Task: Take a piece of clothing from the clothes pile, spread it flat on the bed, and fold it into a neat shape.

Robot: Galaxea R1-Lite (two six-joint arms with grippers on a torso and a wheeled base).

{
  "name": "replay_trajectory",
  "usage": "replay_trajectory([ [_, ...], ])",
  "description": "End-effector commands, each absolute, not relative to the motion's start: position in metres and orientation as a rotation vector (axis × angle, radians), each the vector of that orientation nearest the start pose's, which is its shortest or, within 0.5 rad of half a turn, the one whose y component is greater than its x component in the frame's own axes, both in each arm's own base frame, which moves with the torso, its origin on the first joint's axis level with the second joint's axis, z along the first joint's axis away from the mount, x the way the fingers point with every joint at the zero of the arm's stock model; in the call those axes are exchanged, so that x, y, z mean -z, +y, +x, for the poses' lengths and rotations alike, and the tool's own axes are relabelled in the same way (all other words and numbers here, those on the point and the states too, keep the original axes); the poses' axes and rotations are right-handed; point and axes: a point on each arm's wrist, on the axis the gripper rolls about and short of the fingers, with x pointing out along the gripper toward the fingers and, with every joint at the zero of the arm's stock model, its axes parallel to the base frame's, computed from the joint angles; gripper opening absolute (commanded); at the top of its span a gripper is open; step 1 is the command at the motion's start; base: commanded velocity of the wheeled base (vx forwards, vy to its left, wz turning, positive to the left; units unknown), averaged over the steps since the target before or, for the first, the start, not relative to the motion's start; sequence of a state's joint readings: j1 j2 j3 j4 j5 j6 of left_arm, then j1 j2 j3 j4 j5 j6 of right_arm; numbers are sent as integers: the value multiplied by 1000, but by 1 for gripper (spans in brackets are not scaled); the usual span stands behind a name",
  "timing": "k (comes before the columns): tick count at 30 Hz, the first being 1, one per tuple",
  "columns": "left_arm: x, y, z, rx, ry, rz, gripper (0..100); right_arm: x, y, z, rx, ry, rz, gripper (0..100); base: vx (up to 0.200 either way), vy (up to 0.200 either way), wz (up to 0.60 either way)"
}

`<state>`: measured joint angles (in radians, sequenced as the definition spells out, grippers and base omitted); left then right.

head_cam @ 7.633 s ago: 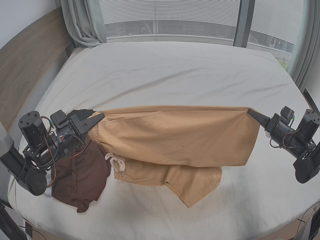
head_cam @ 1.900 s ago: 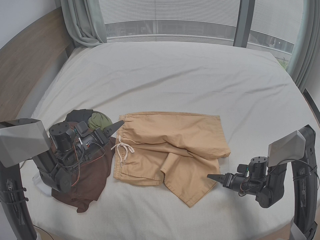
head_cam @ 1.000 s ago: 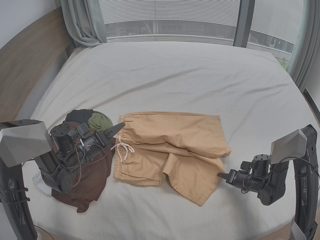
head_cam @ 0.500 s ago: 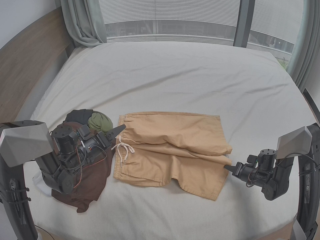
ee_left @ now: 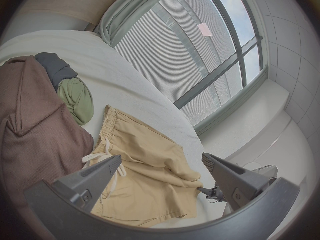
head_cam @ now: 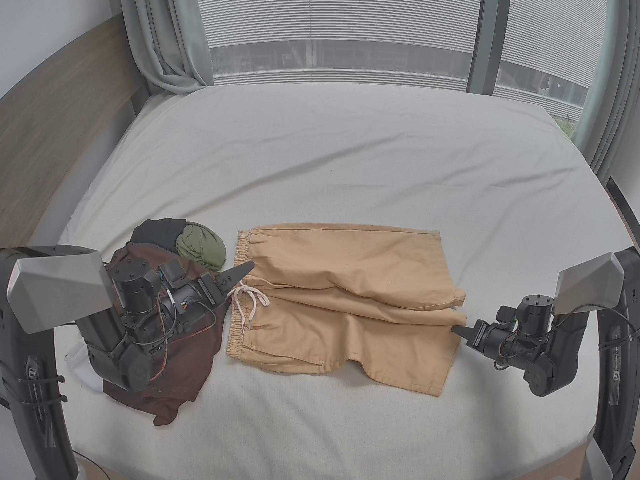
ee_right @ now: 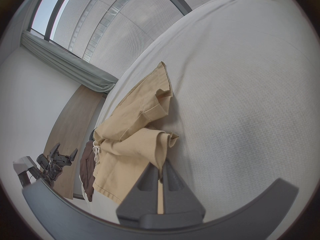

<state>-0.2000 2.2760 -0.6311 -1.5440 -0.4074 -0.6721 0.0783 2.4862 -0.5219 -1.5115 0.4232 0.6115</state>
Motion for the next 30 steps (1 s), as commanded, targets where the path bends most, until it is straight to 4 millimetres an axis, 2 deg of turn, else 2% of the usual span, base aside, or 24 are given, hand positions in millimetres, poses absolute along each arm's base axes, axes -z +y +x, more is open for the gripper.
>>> replay_trajectory([
  [1,-29,-80,347,541,331,-655,100,52,36,329,-343,589,665,0,0,0,0],
  [2,-29,-80,346,541,333,-655,100,52,36,329,-343,589,665,0,0,0,0],
  [3,-28,-79,345,539,337,-655,100,52,36,329,-342,592,663,100,0,0,0],
  [10,-23,-79,342,529,371,-660,100,49,36,326,-345,591,658,100,0,0,0],
  [13,-16,-78,341,512,404,-663,100,40,36,325,-353,574,655,100,0,0,0],
  [20,-1,-76,341,479,444,-666,100,34,35,323,-361,557,627,100,0,0,0],
  [30,23,-73,339,394,538,-669,100,35,35,322,-360,562,626,100,0,0,0],
])
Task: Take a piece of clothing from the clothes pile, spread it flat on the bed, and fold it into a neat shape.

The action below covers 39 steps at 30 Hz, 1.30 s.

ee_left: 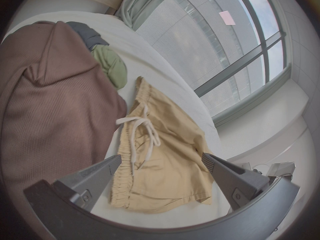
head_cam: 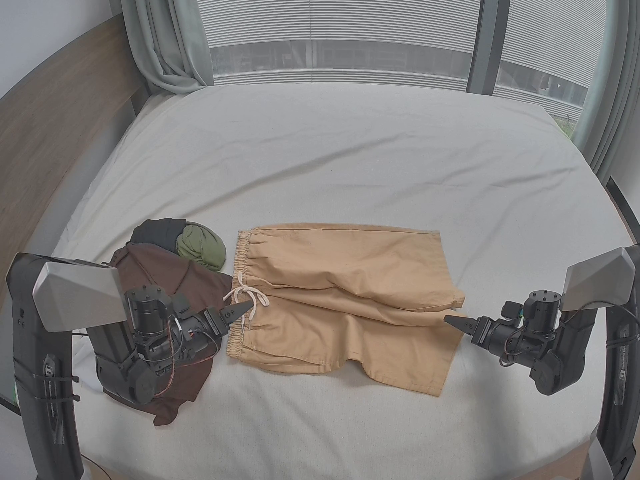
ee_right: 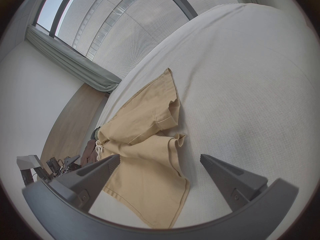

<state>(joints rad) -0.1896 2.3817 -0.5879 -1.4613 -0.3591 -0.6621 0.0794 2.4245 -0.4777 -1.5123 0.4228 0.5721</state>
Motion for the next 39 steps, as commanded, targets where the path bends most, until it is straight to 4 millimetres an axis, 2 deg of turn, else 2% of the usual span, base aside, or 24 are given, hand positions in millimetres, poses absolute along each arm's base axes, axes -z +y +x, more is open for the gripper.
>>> replay_trajectory([
  [1,23,-73,339,394,538,-669,100,35,35,322,-360,562,626,100,0,0,0],
  [13,47,-71,331,325,627,-667,100,36,35,322,-361,561,621,100,0,0,0],
  [21,49,-73,321,324,662,-663,100,37,36,322,-365,561,619,100,0,0,0],
  [30,49,-82,319,349,672,-655,100,37,36,322,-364,561,620,100,0,0,0],
  [39,50,-82,320,348,672,-655,100,37,36,322,-365,558,620,100,0,0,0],
])
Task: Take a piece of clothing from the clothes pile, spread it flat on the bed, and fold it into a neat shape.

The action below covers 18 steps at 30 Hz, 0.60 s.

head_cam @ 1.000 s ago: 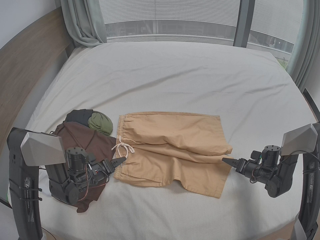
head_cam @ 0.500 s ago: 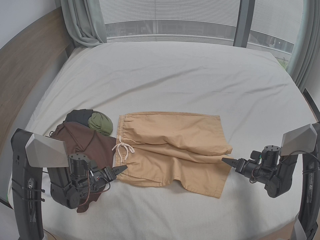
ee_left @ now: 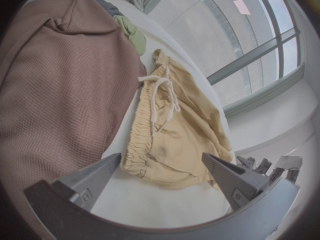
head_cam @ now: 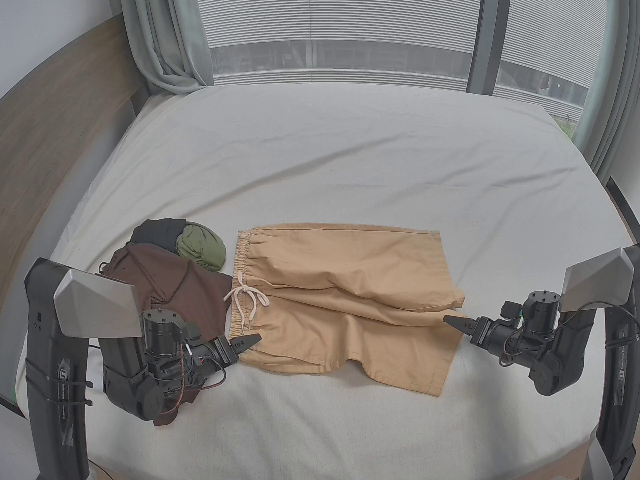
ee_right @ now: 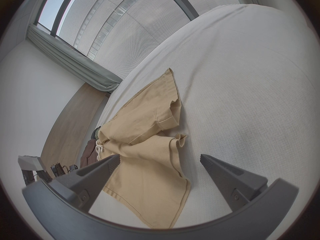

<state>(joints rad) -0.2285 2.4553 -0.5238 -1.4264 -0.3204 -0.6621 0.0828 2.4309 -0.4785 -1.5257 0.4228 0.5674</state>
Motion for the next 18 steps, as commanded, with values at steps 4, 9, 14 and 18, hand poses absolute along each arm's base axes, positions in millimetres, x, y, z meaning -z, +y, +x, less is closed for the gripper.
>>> replay_trajectory([
  [4,49,-82,320,349,669,-655,0,36,37,322,-368,555,619,100,0,0,0],
  [9,50,-82,320,349,669,-655,0,38,38,319,-369,572,618,100,0,0,0],
  [14,49,-82,320,350,666,-655,0,43,43,305,-375,631,591,100,0,0,0],
  [18,50,-82,320,351,664,-655,0,47,50,292,-399,685,560,100,0,0,0],
])
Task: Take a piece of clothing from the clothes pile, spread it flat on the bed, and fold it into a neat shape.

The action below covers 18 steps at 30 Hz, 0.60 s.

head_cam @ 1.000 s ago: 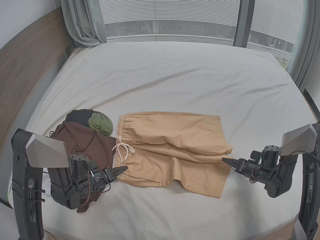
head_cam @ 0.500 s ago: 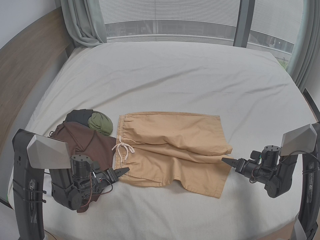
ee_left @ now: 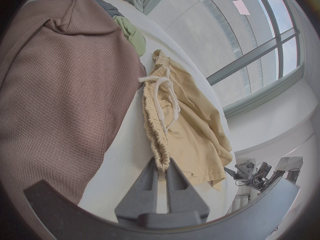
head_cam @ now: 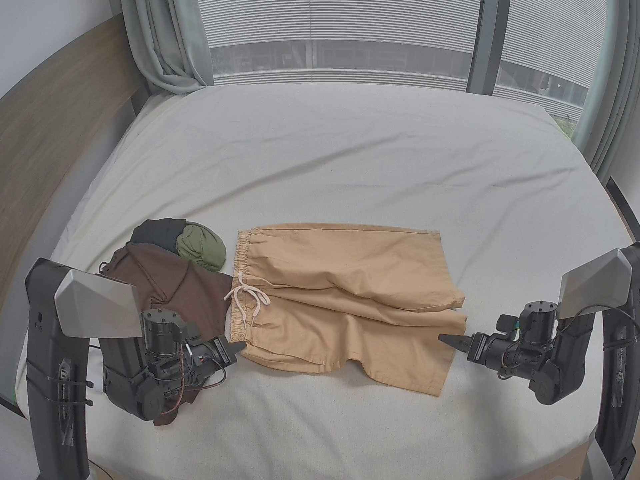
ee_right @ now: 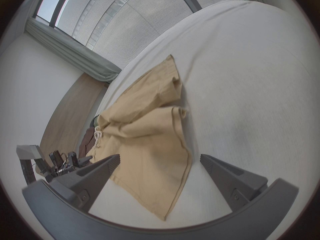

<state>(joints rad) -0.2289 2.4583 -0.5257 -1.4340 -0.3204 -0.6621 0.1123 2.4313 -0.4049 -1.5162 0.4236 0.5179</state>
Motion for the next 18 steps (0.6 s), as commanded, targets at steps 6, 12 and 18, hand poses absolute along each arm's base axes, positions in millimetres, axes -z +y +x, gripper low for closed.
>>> replay_trajectory([
  [6,50,-82,320,352,663,-655,0,54,57,279,-410,748,546,100,0,0,0],
  [12,50,-82,321,352,663,-655,0,59,62,272,-421,786,540,100,0,0,0],
  [18,50,-82,321,352,661,-655,0,69,67,267,-421,825,534,100,0,0,0],
])
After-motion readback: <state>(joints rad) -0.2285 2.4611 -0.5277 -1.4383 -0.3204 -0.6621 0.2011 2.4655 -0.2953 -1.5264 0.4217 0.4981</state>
